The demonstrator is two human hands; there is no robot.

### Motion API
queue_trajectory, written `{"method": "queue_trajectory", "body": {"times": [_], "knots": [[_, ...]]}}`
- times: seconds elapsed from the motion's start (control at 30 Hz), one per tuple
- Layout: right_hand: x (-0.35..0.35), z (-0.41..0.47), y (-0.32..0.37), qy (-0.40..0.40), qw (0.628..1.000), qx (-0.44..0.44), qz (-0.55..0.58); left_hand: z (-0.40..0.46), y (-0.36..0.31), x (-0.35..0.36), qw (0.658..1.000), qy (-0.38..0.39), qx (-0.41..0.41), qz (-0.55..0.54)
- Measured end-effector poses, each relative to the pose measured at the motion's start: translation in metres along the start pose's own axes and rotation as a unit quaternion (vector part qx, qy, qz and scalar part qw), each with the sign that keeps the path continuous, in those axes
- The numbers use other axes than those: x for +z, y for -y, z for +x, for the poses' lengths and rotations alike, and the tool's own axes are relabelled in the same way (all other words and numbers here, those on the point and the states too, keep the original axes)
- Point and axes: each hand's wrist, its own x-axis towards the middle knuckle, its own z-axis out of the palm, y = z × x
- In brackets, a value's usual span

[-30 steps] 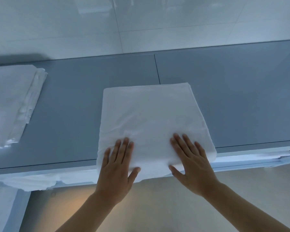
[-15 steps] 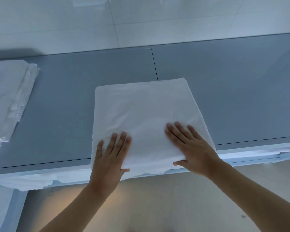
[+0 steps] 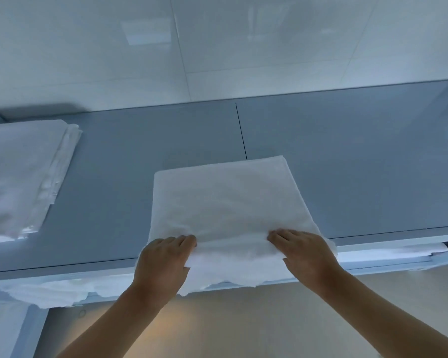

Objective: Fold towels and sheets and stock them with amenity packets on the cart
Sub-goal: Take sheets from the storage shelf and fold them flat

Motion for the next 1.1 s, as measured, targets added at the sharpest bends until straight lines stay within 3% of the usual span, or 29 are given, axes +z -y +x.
{"method": "queue_trajectory", "body": {"times": [0.1, 0.2, 0.4, 0.5, 0.57, 0.63, 0.7, 0.8, 0.87, 0.93, 1.1], "knots": [[-0.049, 0.039, -0.005, 0.003, 0.999, 0.044, -0.014, 0.033, 0.008, -0.045, 0.999, -0.043, -0.012, 0.024], [-0.106, 0.092, -0.019, -0.054, 0.995, 0.072, -0.04, 0.083, 0.019, -0.106, 0.99, -0.128, -0.022, 0.056], [-0.212, 0.169, -0.043, -0.297, 0.949, 0.039, -0.1, 0.15, 0.028, -0.221, 0.925, -0.364, -0.024, 0.103], [-0.238, 0.172, -0.044, -0.402, 0.908, -0.011, -0.117, 0.147, 0.025, -0.234, 0.886, -0.456, -0.017, 0.081], [-0.23, 0.16, -0.045, -0.438, 0.889, -0.039, -0.125, 0.135, 0.022, -0.219, 0.879, -0.473, 0.006, 0.048], [-0.197, 0.136, -0.048, -0.4, 0.908, -0.054, -0.109, 0.115, 0.019, -0.182, 0.896, -0.443, 0.028, 0.024], [-0.144, 0.102, -0.046, -0.296, 0.951, -0.041, -0.081, 0.087, 0.013, -0.126, 0.937, -0.349, 0.013, 0.004], [-0.051, 0.039, -0.032, -0.008, 1.0, 0.027, -0.012, 0.031, -0.015, -0.029, 0.99, -0.139, -0.036, -0.01], [-0.007, 0.001, -0.023, 0.135, 0.988, 0.065, 0.047, -0.003, -0.035, 0.013, 0.999, -0.016, -0.044, -0.022], [0.009, -0.012, -0.024, 0.116, 0.986, 0.08, 0.091, -0.013, -0.038, 0.025, 0.998, 0.025, -0.045, -0.04], [-0.002, 0.049, -0.029, 0.018, 0.99, 0.097, 0.102, 0.047, -0.014, 0.007, 0.994, -0.031, -0.045, -0.099]]}}
